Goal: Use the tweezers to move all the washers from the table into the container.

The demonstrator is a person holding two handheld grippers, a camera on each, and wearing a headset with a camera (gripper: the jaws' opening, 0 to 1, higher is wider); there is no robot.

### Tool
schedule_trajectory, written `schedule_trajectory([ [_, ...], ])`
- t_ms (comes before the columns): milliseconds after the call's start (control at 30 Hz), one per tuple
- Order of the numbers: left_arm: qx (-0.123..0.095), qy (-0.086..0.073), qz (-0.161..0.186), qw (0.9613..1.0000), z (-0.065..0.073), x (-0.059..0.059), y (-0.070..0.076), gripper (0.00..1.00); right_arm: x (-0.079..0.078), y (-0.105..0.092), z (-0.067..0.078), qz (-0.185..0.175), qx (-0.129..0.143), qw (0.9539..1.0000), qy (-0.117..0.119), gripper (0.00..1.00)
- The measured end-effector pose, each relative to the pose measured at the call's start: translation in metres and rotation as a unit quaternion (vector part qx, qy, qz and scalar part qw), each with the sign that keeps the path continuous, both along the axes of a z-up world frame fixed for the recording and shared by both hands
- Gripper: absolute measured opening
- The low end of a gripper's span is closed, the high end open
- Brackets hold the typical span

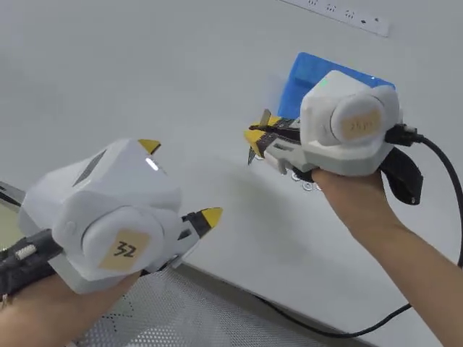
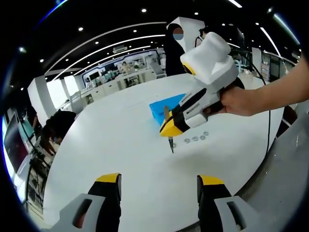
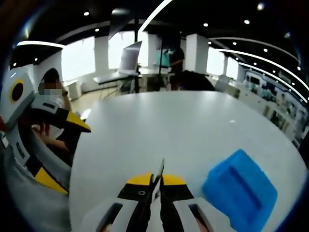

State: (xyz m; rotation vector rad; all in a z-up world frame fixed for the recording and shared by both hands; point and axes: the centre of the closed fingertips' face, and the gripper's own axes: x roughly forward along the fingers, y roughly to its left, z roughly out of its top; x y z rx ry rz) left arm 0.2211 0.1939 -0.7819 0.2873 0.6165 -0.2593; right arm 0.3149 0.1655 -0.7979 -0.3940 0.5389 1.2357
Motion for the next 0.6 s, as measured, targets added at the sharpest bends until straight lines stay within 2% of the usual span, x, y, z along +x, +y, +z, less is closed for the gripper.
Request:
schedule_trajectory([
  [100,0.001,-0.001,0.000,1.0000,0.000,0.000,0.000,0.64,0.006,-0.002,0.008,-0.004,0.008,0.9999,-0.010,0.02],
  [200,0.001,-0.002,0.002,1.0000,0.001,0.000,0.001,0.64,0.012,-0.005,0.010,-0.008,0.006,0.9999,-0.007,0.02],
  [333,0.002,-0.003,0.004,1.0000,0.001,0.001,0.002,0.64,0.019,-0.009,0.008,-0.015,0.001,0.9998,-0.011,0.02],
  [400,0.002,-0.003,0.005,1.0000,0.001,0.001,0.002,0.64,0.020,-0.010,0.007,-0.019,0.003,0.9998,-0.004,0.02],
  [600,0.004,-0.001,0.003,1.0000,0.001,0.000,0.001,0.65,0.021,-0.011,0.004,-0.020,0.000,0.9998,-0.006,0.03],
])
